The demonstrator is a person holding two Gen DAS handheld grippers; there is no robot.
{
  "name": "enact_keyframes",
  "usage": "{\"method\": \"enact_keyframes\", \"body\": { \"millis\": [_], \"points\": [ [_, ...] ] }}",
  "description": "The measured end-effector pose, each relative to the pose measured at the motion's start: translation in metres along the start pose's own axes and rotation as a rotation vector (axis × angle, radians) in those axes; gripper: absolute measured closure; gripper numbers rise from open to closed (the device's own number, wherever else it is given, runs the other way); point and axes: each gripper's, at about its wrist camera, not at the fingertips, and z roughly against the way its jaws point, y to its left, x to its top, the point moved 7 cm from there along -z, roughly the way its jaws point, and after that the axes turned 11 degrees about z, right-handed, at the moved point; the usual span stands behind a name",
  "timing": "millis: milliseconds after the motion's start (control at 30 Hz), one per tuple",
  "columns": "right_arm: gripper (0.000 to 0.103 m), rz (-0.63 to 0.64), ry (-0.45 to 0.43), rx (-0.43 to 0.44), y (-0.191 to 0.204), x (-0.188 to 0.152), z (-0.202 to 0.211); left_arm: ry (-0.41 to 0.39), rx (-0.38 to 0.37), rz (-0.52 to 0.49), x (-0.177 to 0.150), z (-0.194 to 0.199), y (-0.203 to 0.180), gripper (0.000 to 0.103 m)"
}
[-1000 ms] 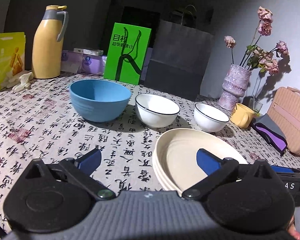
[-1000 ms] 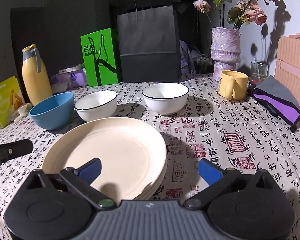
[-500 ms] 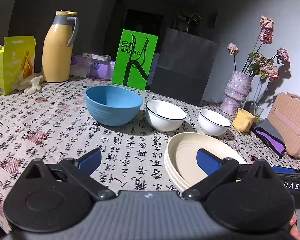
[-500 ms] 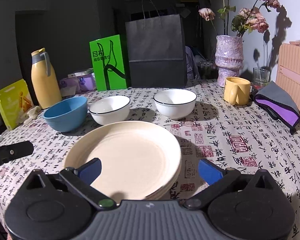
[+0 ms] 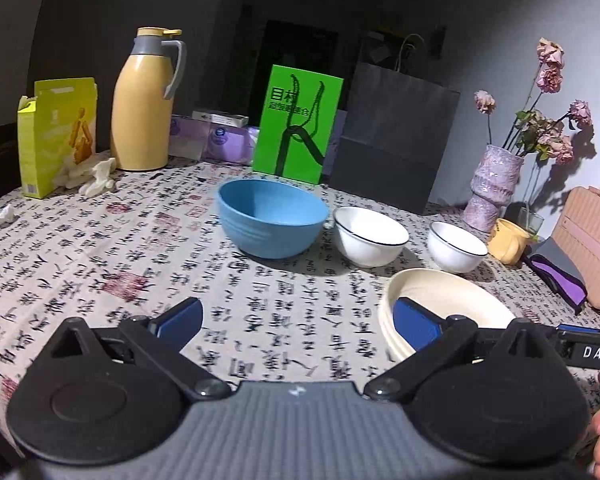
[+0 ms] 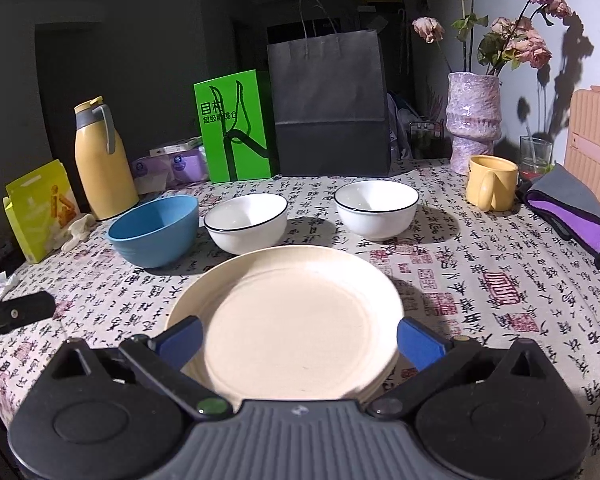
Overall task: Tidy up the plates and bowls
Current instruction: 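Lift both open grippers and move them toward the blue bowl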
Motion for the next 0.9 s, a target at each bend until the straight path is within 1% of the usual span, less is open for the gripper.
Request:
{"method": "enact_keyframes", "body": {
  "millis": [400,567,900],
  "points": [
    [0.0,0.015,0.024,0.022,0.029,0.014,-0.023,-0.004,0.037,0.041,0.025,-0.008,0.042,0.0],
    [0.0,0.024,0.035,0.024,0.039,0.024,-0.034,0.017,0.041,0.074,0.034,-0.017,0.056,0.0],
    [0.0,0.04,0.056,0.028,0.053,0.043,-0.064,0.046,0.053,0.104,0.052,-0.041,0.073,0.0]
  ]
}}
